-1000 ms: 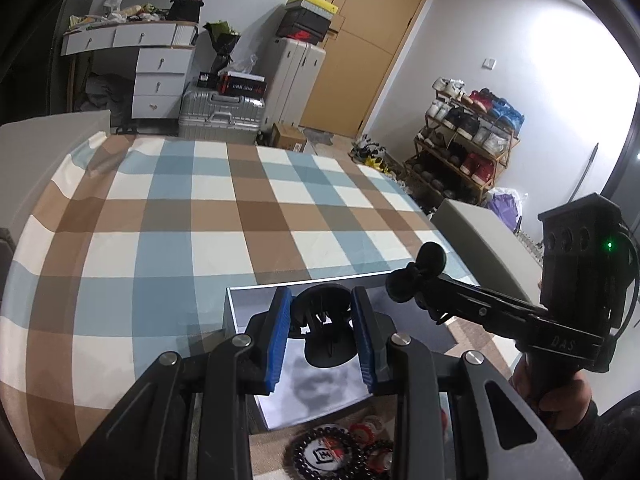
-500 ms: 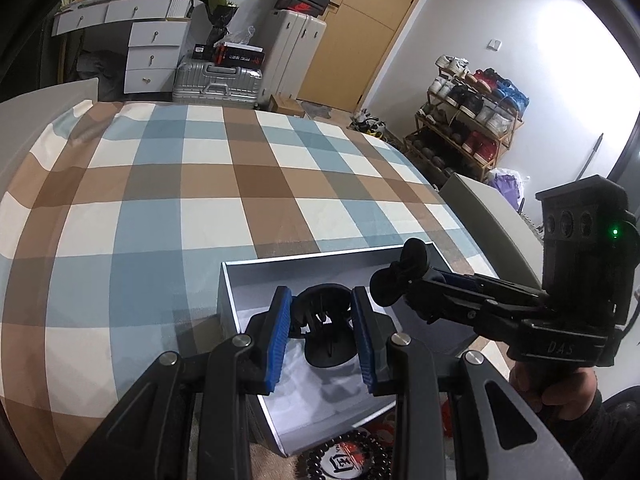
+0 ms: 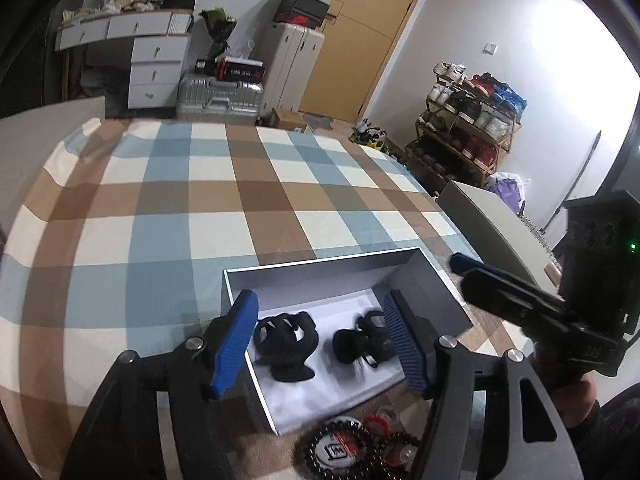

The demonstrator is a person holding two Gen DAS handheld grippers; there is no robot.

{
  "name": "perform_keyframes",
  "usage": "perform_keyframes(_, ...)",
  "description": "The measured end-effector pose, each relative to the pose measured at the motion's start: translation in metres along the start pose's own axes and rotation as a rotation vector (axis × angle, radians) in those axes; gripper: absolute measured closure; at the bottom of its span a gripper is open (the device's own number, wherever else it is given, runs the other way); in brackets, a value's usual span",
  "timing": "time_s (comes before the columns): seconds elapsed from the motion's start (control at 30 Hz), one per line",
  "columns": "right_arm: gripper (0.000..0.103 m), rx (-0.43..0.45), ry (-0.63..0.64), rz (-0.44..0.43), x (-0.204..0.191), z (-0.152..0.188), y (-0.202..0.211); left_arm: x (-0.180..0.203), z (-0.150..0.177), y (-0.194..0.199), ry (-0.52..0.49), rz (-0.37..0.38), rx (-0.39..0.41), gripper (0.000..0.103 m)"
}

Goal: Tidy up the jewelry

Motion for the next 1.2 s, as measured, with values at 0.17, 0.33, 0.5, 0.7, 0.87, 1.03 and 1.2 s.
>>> perform_keyframes(0.17,0.007,0.08,0.018,0.044,-0.009,0.004,0.032,0.01,0.007,0.014,-0.029,-0.076,0.054,0.04)
perform_keyframes(0.33,0.001,0.116,0.05,0.068,-0.022,0.01,0.052,0.017,0.014,0.028,-0.043,-0.153,0.127,0.022)
perform_keyframes(0.5,0.0,0.147,0.086,0.122,-0.035,0.018,0.068,0.023,0.022,0.044,-0.056,-0.227,0.201,0.02)
perform_keyframes(0.7,0.0,0.199,0.143,0.185,-0.049,0.024,0.093,0.029,0.035,0.054,-0.069,-0.247,0.224,0.009)
perform_keyframes(0.87,0.0,0.196,0.131,0.212,-0.049,0.033,0.103,0.028,0.05,0.063,-0.041,-0.254,0.236,0.002)
perform_keyframes(1.03,0.0,0.124,0.114,0.267,-0.044,0.053,0.101,0.025,0.069,0.066,-0.071,-0.247,0.222,0.001)
perform_keyframes(1.2,0.0,0.085,0.126,0.317,-0.036,0.071,0.103,0.016,0.081,0.072,-0.048,-0.264,0.222,0.001)
Point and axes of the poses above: each gripper's, at about its wrist camera, not at the fingertips, and y roughly against the way its jaws point, x to its right, z to its underside, the point moved 1 cm from there along -y, roughly the way its jaws point, and after that the axes turned 8 degrees about y, right-handed, at the moved point
